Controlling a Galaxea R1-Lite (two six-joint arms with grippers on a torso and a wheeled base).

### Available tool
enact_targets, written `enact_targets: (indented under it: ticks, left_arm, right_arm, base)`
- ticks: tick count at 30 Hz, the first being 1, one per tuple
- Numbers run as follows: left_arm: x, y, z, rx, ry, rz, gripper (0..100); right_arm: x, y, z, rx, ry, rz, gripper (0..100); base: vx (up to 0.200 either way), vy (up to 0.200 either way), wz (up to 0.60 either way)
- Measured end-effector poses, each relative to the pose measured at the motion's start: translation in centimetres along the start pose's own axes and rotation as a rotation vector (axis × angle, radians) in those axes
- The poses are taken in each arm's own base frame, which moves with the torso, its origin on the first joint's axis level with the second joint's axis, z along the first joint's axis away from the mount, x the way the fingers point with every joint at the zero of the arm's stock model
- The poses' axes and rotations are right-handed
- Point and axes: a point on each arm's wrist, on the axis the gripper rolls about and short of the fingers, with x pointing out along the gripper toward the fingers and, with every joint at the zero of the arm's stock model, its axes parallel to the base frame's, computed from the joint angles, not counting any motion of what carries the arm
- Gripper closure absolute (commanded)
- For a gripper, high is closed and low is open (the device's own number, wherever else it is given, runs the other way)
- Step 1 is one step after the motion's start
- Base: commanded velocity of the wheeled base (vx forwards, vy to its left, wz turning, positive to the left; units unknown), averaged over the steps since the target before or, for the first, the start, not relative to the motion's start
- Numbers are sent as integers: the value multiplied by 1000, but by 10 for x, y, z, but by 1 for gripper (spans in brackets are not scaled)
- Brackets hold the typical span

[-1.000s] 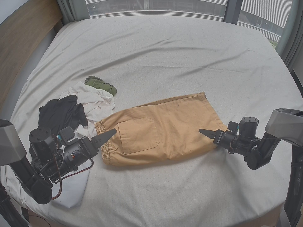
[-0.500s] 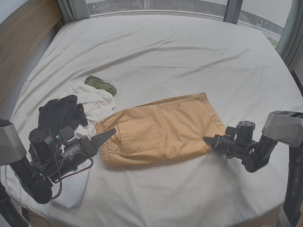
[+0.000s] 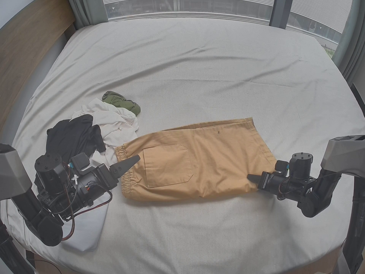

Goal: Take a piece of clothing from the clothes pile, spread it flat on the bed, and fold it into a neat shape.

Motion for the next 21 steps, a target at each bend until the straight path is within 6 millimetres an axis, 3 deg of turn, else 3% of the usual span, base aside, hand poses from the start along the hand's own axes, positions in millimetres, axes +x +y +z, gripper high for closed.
enact_targets:
  ticks: [21]
  left_arm:
    - [1,2,-3,-5,13,7,0]
  right_arm:
    - [-73,6,-36,-54,129,-104,100]
  base:
    - [0,0,0]
